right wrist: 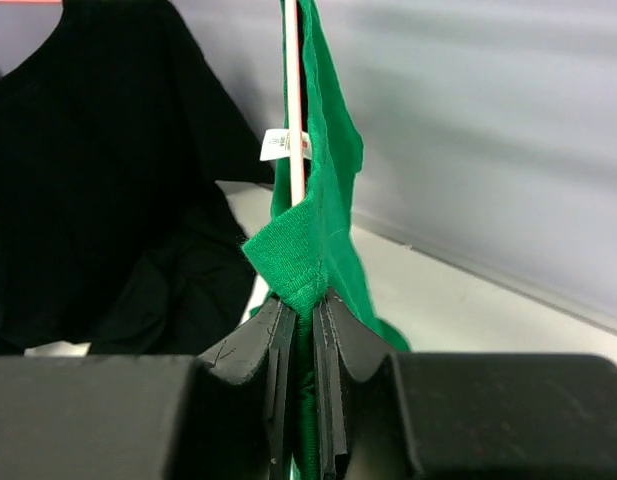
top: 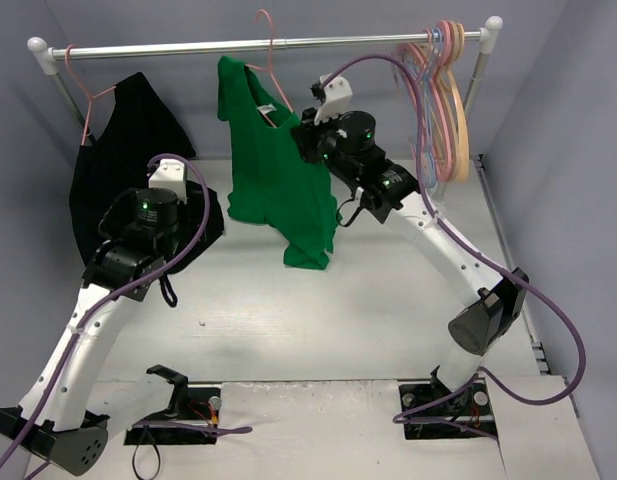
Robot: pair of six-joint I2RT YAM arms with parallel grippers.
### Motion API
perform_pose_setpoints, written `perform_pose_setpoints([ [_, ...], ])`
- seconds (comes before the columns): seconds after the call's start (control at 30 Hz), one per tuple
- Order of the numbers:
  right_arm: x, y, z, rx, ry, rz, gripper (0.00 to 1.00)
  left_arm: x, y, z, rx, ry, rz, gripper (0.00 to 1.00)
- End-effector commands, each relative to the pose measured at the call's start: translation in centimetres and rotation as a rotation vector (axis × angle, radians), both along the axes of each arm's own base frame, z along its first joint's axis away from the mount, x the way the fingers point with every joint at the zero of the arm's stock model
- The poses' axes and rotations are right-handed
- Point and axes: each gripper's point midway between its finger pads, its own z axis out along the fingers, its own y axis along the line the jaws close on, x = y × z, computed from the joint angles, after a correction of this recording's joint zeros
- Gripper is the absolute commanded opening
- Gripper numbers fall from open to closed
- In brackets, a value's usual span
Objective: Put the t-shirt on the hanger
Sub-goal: Place the hanger at the clothesline.
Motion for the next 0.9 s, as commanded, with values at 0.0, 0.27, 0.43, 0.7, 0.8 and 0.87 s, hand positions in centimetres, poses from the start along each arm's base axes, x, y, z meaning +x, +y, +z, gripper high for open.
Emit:
perform_pose_setpoints([
  [0.0,-0.3,0.3,5.7,0.178,-0.137,-0.058,0.0,0.2,0.5,1.9,-0.024,-0.075,0.029,0.66],
  [0.27,-0.4,2.9,2.1,0.172,-0.065,-0.053,0.0,-0.1,0.4,0.9,-0.018,-0.048,0.021,0.66],
  [0.43,-0.1,3.9,1.1,0.159,-0.038,-0.035,0.02,-0.3,0.2,0.8,-0.022,-0.034,0.01,0.66],
  [0.7,-1.7,4.2,2.0,0.14,-0.062,0.028,0.63,-1.1,0.4,1.7,-0.029,-0.05,0.004,0.66],
  [0.8,-2.7,2.4,3.6,0.126,-0.111,0.0,0.85,-1.6,0.6,2.6,-0.03,-0.063,-0.002,0.66],
  [0.87,-3.7,0.3,4.9,0.118,-0.139,-0.042,1.0,-1.9,0.6,3.4,-0.034,-0.072,-0.007,0.66],
])
